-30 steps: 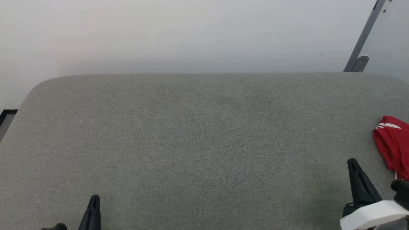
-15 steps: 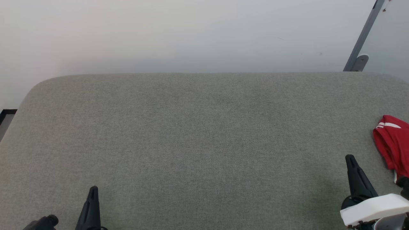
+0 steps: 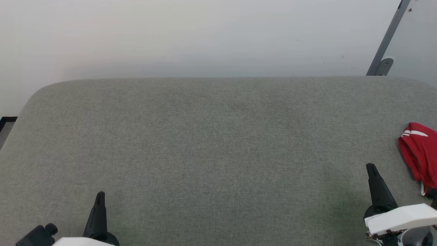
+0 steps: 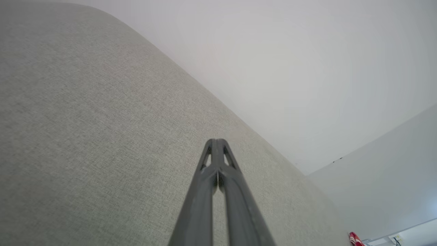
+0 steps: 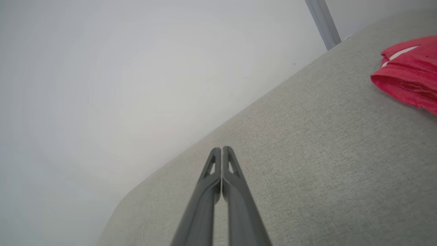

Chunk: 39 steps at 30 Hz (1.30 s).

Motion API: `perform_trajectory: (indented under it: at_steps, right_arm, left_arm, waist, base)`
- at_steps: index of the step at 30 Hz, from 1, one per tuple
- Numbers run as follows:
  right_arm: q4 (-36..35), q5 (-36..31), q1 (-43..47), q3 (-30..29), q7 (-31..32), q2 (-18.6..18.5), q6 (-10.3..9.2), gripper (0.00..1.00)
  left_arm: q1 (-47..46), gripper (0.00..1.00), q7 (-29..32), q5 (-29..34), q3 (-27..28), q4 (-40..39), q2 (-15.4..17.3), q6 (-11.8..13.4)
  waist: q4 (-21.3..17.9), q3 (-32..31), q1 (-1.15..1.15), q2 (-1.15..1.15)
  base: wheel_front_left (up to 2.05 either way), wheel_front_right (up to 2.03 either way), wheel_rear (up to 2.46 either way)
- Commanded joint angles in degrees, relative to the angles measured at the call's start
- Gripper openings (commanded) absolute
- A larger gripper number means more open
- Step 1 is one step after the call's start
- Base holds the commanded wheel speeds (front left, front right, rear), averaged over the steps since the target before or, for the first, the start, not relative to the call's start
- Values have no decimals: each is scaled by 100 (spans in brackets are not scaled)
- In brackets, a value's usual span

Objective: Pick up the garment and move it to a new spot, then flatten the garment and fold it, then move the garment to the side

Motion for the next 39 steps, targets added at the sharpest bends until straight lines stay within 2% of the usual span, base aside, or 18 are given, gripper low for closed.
perform_trajectory:
  at_steps: [1,22,39]
  right_arm:
    - [-29,154,-162,-23,22,-13,1,0]
    - [210,1524,-366,-38,215,93,1,0]
    - [375,2402,-487,-48,334,155,1,0]
  left_arm:
    - [-167,0,24,-182,23,-44,31,-6]
    - [-502,0,396,-1596,70,108,-28,-9]
    - [-715,0,641,-2481,112,208,-75,-11]
  waist:
    - [-1,1,0,0]
    - [-18,20,0,0]
    - [-31,34,0,0]
  base:
    - [0,0,0]
    - [0,0,0]
    - [0,0,0]
